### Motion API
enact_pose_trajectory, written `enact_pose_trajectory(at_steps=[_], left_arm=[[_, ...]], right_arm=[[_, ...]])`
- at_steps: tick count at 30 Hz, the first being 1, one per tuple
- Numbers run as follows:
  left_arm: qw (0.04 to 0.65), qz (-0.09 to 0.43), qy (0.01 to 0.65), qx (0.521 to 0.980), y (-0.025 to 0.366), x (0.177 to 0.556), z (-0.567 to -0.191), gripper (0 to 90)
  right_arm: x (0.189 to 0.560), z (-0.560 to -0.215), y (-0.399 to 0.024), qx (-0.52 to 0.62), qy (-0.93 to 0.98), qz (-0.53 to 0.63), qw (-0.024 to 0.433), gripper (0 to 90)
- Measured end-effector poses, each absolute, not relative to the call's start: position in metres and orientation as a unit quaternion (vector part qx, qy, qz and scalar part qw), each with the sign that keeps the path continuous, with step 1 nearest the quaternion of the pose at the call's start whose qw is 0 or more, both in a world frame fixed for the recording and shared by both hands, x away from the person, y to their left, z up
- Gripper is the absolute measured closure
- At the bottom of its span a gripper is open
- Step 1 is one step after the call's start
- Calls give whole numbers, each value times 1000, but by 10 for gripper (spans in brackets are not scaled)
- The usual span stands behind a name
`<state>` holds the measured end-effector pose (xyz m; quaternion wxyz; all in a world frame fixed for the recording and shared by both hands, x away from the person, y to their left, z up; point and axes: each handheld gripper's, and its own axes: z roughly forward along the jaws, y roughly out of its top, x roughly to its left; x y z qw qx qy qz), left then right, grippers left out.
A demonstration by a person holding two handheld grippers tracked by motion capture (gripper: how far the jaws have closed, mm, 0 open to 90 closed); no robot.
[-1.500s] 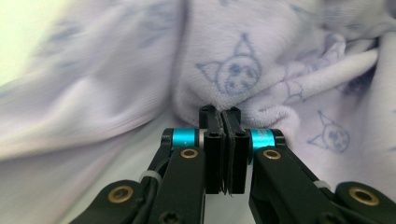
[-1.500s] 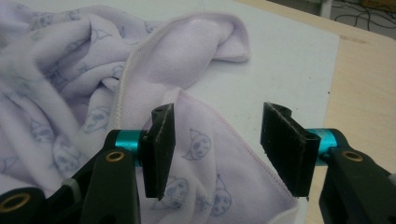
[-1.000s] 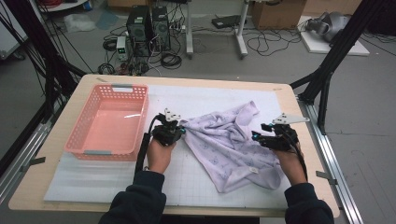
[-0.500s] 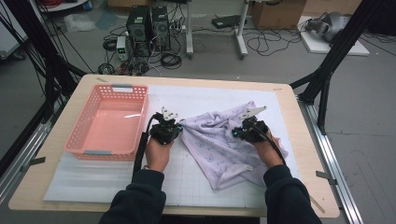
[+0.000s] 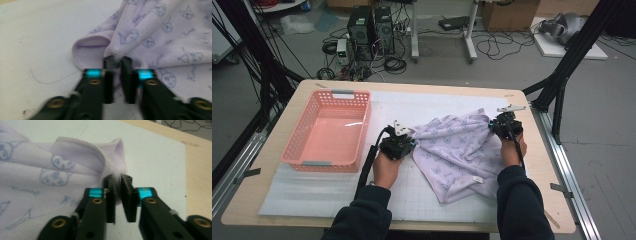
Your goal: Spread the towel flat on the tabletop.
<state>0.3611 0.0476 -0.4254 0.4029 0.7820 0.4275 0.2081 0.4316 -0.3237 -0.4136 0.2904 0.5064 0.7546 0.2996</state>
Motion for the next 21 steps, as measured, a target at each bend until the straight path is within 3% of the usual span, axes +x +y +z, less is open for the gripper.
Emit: enact_pose_trajectory(at_steps=[4,10,18,21], left_arm=[[430,203,424,771,50,352,-419,499],[453,177,399,777,42,329,-420,453],[402,148,356,830,1,322,-445,401],[391,166,339,840,-11,320,-448,381]], right_arm=[[418,-402,-332,502,742,340,286,609],[388,-389,-354,490,735,381,274,564],[348,-390,-360,467,754,390,246,476],[338,-393,-359,460,761,389,243,470]])
